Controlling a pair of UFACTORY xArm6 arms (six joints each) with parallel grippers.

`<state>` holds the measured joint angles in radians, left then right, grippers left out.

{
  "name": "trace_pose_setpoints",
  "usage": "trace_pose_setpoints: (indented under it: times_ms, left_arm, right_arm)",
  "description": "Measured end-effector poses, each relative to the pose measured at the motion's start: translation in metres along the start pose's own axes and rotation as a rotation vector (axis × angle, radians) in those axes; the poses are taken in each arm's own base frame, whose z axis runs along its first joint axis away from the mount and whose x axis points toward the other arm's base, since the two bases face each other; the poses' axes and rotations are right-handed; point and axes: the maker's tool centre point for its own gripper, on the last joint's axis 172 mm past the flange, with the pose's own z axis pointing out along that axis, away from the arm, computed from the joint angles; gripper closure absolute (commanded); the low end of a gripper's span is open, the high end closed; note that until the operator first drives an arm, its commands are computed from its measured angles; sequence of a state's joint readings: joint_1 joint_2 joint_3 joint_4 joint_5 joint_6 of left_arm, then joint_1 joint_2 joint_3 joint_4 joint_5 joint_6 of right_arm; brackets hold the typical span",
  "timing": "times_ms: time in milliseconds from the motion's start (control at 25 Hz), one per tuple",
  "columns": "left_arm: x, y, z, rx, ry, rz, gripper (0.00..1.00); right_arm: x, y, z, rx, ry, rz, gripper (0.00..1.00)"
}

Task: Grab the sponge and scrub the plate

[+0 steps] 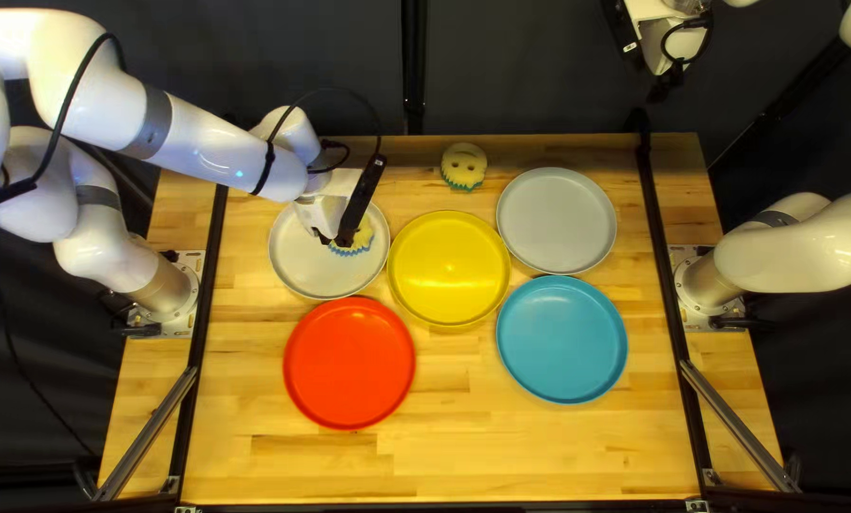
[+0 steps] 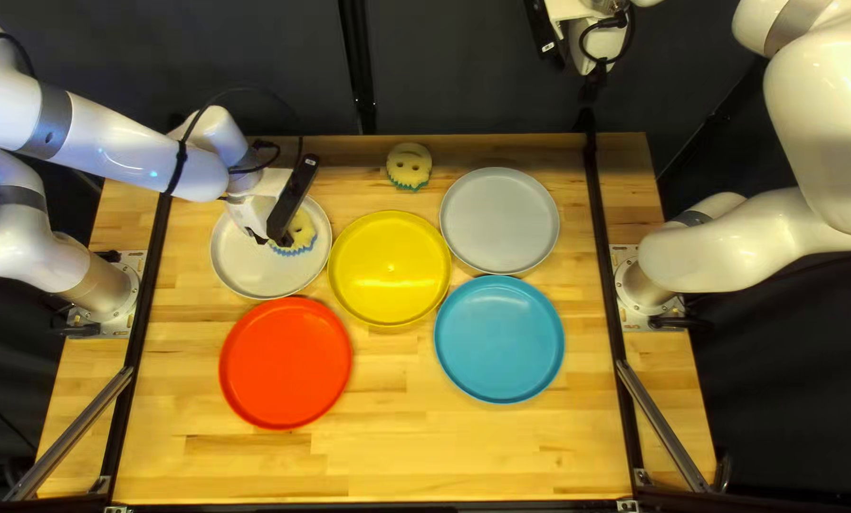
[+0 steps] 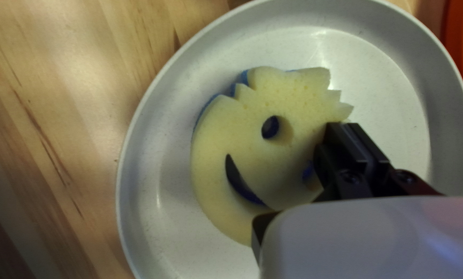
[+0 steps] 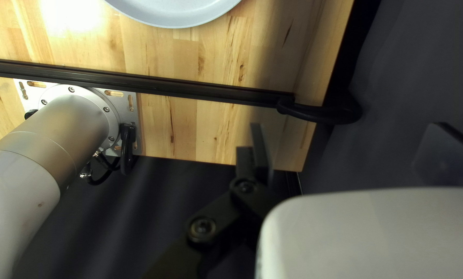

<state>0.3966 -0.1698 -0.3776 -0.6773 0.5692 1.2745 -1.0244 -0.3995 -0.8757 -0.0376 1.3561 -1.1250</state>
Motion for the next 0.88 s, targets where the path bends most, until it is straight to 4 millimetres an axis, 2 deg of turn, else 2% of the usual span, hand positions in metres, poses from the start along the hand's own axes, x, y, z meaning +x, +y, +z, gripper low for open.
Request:
trace_pose_setpoints:
  times_ms: [320,400,600,880]
  left_arm:
    - [-0.049,0.018,-0.008,-0.008,-0.014,-0.04,1.0]
    - [-0.056,0.02,-0.008,-0.012,-0.018,-0.049,1.0]
    - [-0.05,0.011,-0.011,-0.014,-0.022,-0.054,1.0]
    - [-0.023,-0.021,-0.016,-0.013,-0.027,-0.037,1.0]
  right_arm:
    - [0.0,0.0,0.0,0.0,0.0,0.0,0.0]
    - [0.0,0.0,0.0,0.0,0.0,0.0,0.0]
    - [0.0,0.0,0.0,0.0,0.0,0.0,0.0]
    - [0.0,0.0,0.0,0.0,0.0,0.0,0.0]
